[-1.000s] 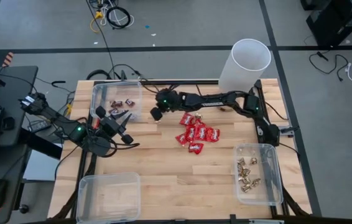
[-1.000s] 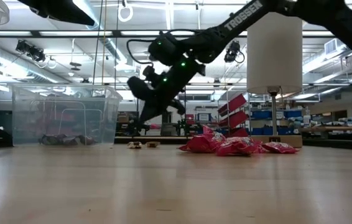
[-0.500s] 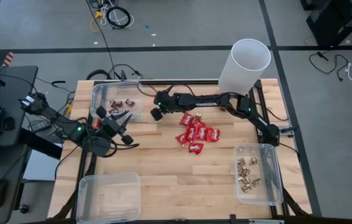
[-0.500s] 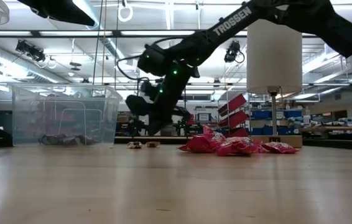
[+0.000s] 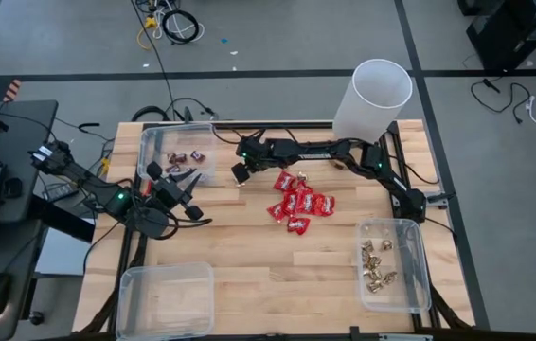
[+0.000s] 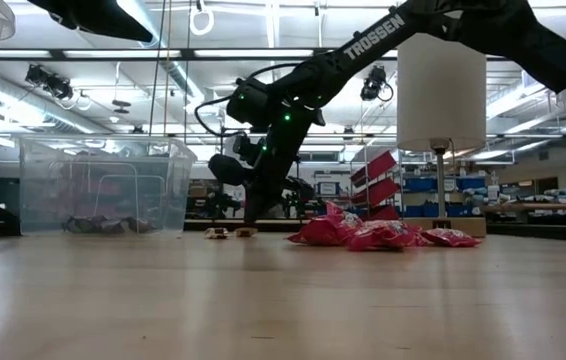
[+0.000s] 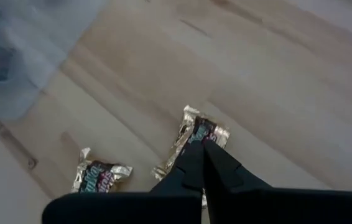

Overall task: Sort candy
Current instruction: Put the gold chocolate into the bottom right transparent bin

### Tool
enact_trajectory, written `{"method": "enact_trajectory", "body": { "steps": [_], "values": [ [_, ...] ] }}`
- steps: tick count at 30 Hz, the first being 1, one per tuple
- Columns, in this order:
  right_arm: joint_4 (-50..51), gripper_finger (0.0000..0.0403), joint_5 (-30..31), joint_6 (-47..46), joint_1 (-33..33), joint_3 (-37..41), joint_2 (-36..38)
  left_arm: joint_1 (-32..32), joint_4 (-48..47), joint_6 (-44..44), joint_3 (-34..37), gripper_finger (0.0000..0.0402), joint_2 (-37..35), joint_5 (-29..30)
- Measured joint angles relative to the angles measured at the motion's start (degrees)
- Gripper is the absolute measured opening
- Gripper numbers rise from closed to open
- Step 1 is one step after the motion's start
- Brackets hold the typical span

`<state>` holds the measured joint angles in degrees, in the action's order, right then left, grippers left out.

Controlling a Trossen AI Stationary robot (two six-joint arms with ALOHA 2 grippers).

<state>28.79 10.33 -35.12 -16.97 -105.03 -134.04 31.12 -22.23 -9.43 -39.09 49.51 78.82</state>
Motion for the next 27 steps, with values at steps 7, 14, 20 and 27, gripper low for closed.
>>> {"method": "enact_trajectory", "body": {
  "steps": [7,14,20,27],
  "values": [
    [1.26,0.0000,-3.53,-0.81,-1.20,0.00,0.02,-0.01,0.01,-0.02,0.00,0.0082,0.00,0.01],
    [4.53,0.0000,-7.40,1.26,-1.99,-0.07,0.24,-0.01,0.03,-0.04,0.00,0.0082,-0.02,0.01],
    [8.35,0.0000,-12.73,4.16,-2.40,-0.07,1.16,0.02,0.01,-0.04,0.00,0.0082,0.00,0.01],
    [13.25,0.0000,-14.30,6.17,-1.56,-0.02,2.13,0.02,0.03,-0.20,0.02,0.0082,0.01,-0.01]
  ]
}}
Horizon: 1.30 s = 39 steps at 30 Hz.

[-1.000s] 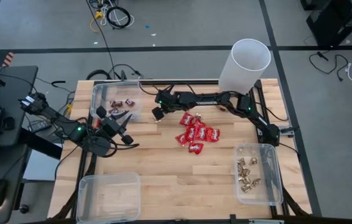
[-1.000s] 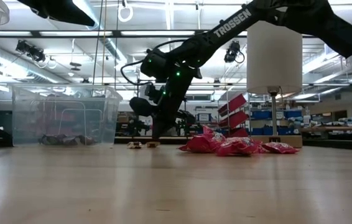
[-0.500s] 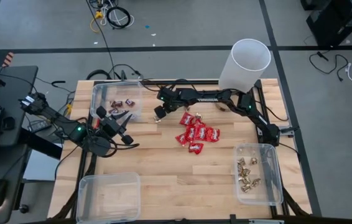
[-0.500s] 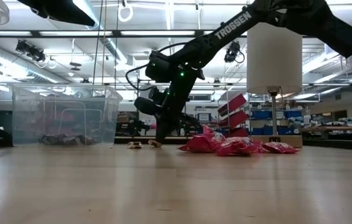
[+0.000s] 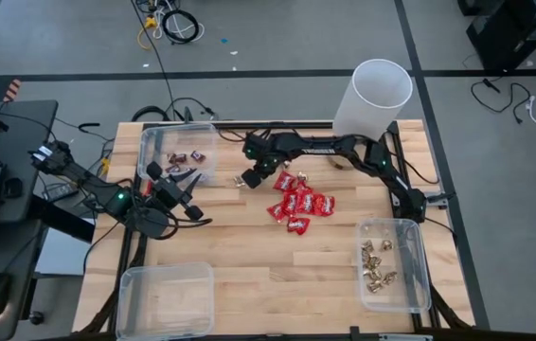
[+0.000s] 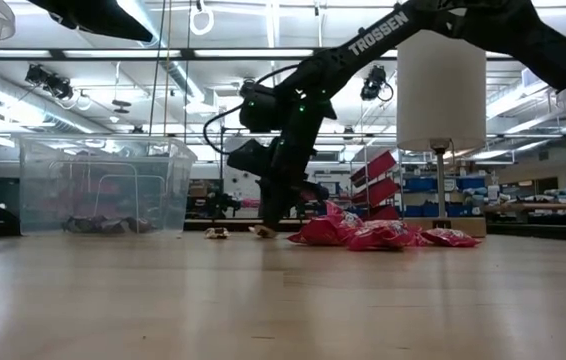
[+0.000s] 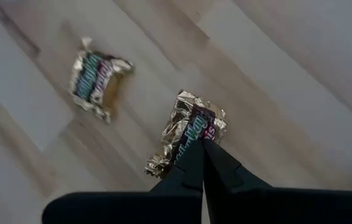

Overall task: Sort candy
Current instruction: Put the gold chocolate into the bottom right transparent bin

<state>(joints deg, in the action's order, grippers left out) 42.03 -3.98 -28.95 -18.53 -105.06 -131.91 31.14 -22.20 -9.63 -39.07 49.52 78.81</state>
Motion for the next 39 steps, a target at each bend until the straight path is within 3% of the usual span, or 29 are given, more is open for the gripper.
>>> {"method": "enact_trajectory", "body": {
  "steps": [13,31,39],
  "values": [
    [-4.01,0.0009,8.95,-0.96,2.32,0.04,1.68,0.00,0.42,-0.06,0.00,0.0082,-0.02,0.00],
    [-3.94,0.0170,13.44,-5.34,4.20,0.45,0.80,-0.01,0.37,-0.13,0.00,0.0082,-0.02,-0.96],
    [-4.30,0.0193,13.69,-6.06,4.66,1.95,0.78,0.00,0.29,-0.11,0.00,0.0082,-0.02,-1.07]
  ]
}}
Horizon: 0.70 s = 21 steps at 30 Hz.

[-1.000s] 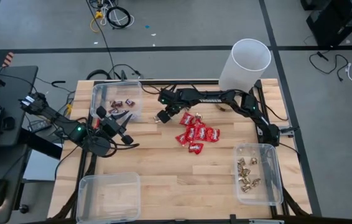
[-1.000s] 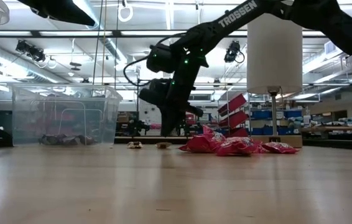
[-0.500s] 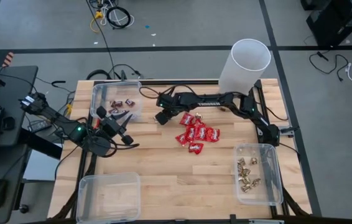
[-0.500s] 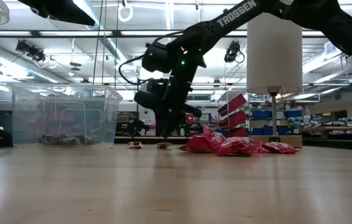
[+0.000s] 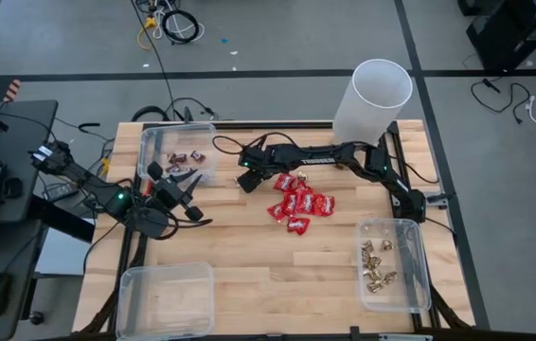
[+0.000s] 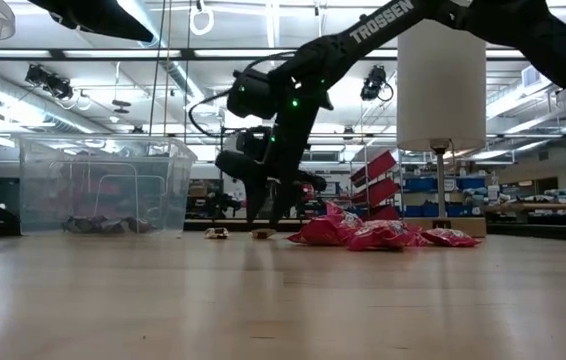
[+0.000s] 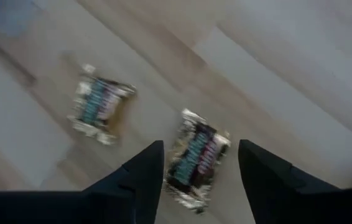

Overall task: Sort candy
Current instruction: Put the gold chocolate into the bottom right transparent bin

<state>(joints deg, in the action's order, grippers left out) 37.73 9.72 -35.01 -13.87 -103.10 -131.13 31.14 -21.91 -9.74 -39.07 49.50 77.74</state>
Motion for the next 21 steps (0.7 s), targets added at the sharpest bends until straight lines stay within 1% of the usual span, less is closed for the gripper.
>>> {"method": "enact_trajectory", "body": {
  "steps": [8,15,21],
  "values": [
    [-0.73,0.0190,0.06,-0.98,0.00,2.15,-0.04,0.00,-0.07,0.00,0.00,0.0082,0.00,-0.03],
    [-5.08,0.0190,-0.61,-0.87,0.09,4.44,0.11,-0.02,-0.07,0.00,0.00,0.0082,0.00,-0.03],
    [-5.09,0.0187,-0.98,-0.54,0.24,4.87,0.15,-0.02,-0.07,0.00,0.00,0.0082,0.00,-0.03]
  ]
}}
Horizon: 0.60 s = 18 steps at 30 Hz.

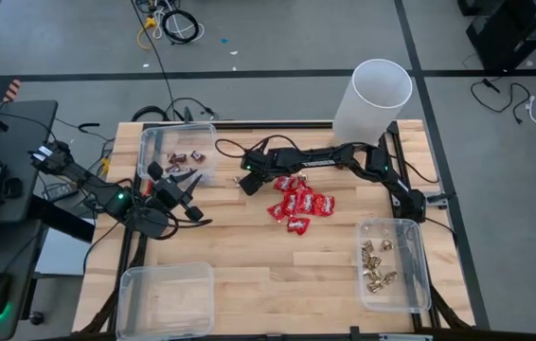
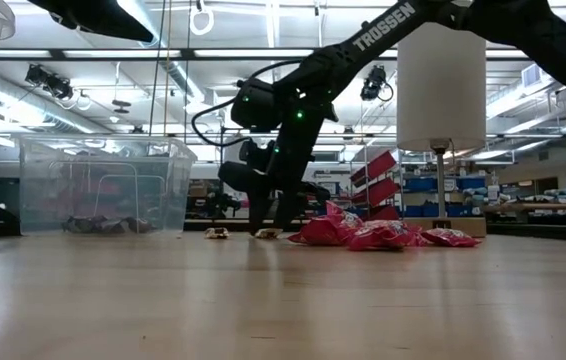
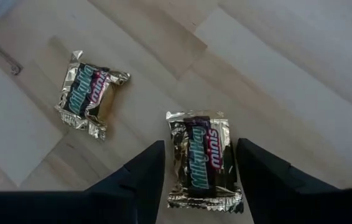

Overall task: Sort candy
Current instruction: Put the gold chocolate into the bottom right transparent bin

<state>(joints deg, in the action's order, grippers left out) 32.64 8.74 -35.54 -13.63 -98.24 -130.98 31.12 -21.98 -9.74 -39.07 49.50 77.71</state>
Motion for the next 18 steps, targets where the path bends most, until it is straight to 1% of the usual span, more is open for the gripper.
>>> {"method": "enact_trajectory", "body": {
  "steps": [3,12,18],
  "values": [
    [0.17,0.0171,0.01,0.72,0.16,0.02,0.00,0.01,0.01,0.00,0.00,0.0082,0.00,0.00],
    [0.47,0.0100,0.01,1.19,0.22,0.09,0.00,0.02,0.23,-0.17,0.00,0.0082,0.00,0.00],
    [0.43,0.0084,-0.30,1.69,0.24,0.09,0.00,0.02,0.20,-0.17,0.00,0.0082,0.00,0.00]
  ]
}}
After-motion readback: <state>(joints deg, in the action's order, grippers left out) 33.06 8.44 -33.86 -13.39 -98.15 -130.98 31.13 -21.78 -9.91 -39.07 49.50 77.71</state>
